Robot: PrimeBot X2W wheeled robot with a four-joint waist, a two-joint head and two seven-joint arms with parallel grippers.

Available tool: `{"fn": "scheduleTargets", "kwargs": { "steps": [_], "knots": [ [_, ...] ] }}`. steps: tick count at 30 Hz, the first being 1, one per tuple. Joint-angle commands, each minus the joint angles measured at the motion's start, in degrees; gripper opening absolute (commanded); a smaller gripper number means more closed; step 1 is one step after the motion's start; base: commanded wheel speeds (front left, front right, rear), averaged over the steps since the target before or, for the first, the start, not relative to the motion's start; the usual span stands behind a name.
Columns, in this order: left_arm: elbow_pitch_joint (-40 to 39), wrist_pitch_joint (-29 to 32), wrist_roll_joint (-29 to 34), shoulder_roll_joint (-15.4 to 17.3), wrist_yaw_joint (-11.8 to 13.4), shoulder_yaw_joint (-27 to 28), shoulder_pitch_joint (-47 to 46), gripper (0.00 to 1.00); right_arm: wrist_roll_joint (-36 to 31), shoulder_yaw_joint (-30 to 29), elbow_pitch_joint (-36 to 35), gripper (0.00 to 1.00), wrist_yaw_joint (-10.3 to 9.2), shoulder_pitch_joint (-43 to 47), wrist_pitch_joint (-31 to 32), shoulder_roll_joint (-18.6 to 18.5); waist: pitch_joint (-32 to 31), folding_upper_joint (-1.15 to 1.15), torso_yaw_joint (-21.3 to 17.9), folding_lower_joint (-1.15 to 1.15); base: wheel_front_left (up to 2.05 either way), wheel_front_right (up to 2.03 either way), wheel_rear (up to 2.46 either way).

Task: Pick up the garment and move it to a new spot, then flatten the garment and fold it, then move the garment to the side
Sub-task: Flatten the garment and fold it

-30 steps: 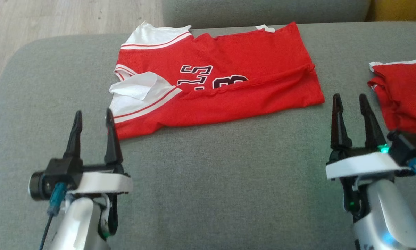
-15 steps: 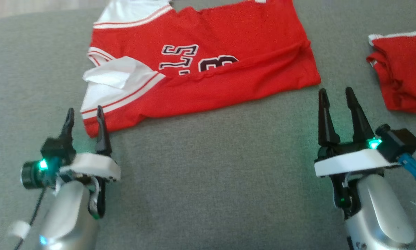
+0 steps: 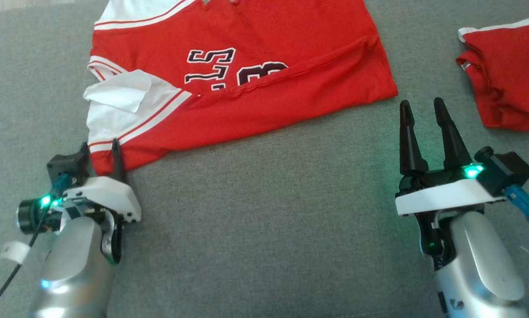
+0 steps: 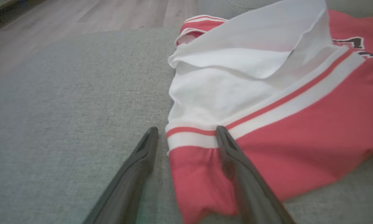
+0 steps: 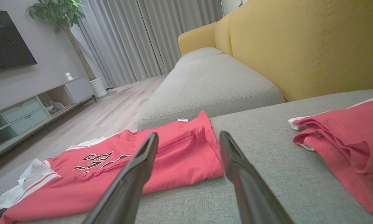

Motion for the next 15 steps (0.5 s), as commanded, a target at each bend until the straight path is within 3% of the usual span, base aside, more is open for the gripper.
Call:
{"fn": "scheduleTargets", "kwargs": {
  "steps": [1,2,9,15],
  "knots": [
    [1.6,1.62,-0.08,1.89,-0.1,1.24,1.17,0.1,0.48,1.13,-1.61,1.0,-0.05,-1.3,-0.37,0.13,-0.2,0.0,0.14,0.0,0.0,0.0,0.0],
    [0.98,-0.93,-0.11,2.17,-0.77,0.95,0.68,0.0,0.0,0.72,-1.14,1.0,-0.05,-1.8,-0.37,0.14,-1.11,0.0,0.53,0.0,0.0,0.0,0.0],
    [-5.84,-8.59,0.99,1.73,-1.26,-0.03,-1.45,0.0,-4.57,-5.61,4.58,1.0,-0.05,-4.13,0.28,0.14,-1.94,0.0,2.03,0.0,0.0,0.0,0.0],
    [-14.15,-10.19,2.75,1.79,-1.87,-0.98,-2.66,0.0,-10.44,-8.75,12.33,1.0,-0.05,-12.18,8.36,0.14,-1.16,0.0,3.42,0.0,0.0,0.0,0.0]
  ]
}}
